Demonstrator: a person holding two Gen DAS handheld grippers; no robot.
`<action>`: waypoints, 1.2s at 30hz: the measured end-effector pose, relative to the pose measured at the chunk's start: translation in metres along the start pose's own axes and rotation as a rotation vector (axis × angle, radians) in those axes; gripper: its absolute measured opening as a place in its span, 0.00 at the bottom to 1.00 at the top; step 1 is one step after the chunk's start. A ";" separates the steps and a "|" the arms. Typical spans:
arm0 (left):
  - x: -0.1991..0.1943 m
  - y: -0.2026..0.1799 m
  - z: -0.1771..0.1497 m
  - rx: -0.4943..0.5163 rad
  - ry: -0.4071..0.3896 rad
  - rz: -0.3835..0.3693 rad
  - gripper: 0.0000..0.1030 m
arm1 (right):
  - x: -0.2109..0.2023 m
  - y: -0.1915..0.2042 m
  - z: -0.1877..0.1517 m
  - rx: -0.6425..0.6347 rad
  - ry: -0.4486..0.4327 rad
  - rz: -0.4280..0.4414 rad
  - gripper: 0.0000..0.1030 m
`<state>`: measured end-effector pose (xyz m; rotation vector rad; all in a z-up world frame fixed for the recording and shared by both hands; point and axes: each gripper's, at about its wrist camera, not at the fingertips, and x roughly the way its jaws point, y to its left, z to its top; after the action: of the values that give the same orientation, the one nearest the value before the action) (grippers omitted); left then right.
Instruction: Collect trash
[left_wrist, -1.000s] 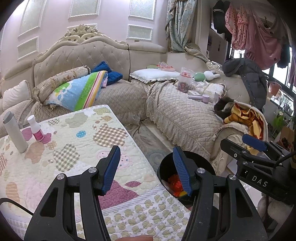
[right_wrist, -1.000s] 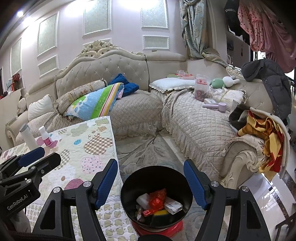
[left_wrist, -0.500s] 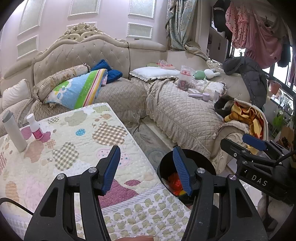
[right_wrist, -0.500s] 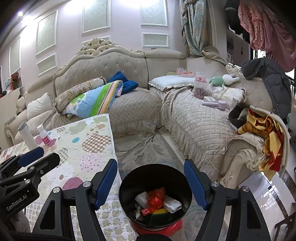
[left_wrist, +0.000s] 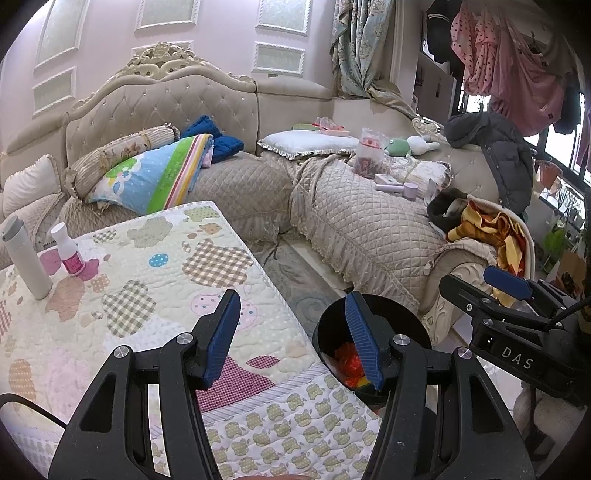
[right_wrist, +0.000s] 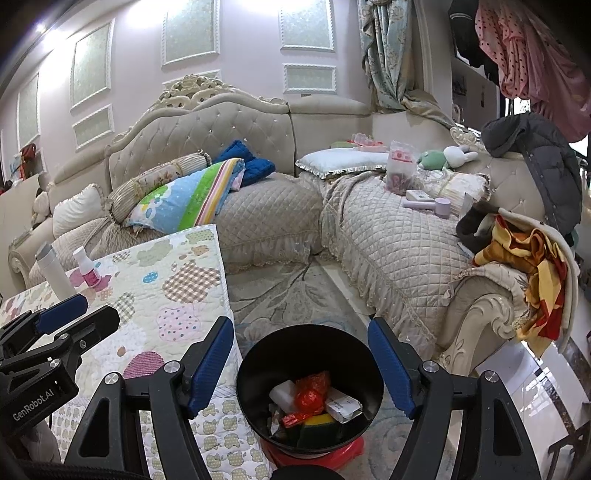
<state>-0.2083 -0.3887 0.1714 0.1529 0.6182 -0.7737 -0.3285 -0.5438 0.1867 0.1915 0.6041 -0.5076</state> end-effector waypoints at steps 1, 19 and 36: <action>0.000 0.000 0.000 0.001 0.002 -0.001 0.56 | 0.000 0.000 0.000 0.000 0.002 -0.001 0.71; 0.008 -0.008 0.000 0.010 0.015 -0.012 0.56 | 0.005 -0.003 -0.004 0.006 0.021 -0.009 0.72; 0.012 -0.010 -0.002 0.011 0.025 -0.019 0.56 | 0.008 -0.005 -0.004 0.009 0.031 -0.012 0.73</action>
<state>-0.2100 -0.4025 0.1634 0.1673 0.6402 -0.7949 -0.3278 -0.5497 0.1786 0.2041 0.6334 -0.5200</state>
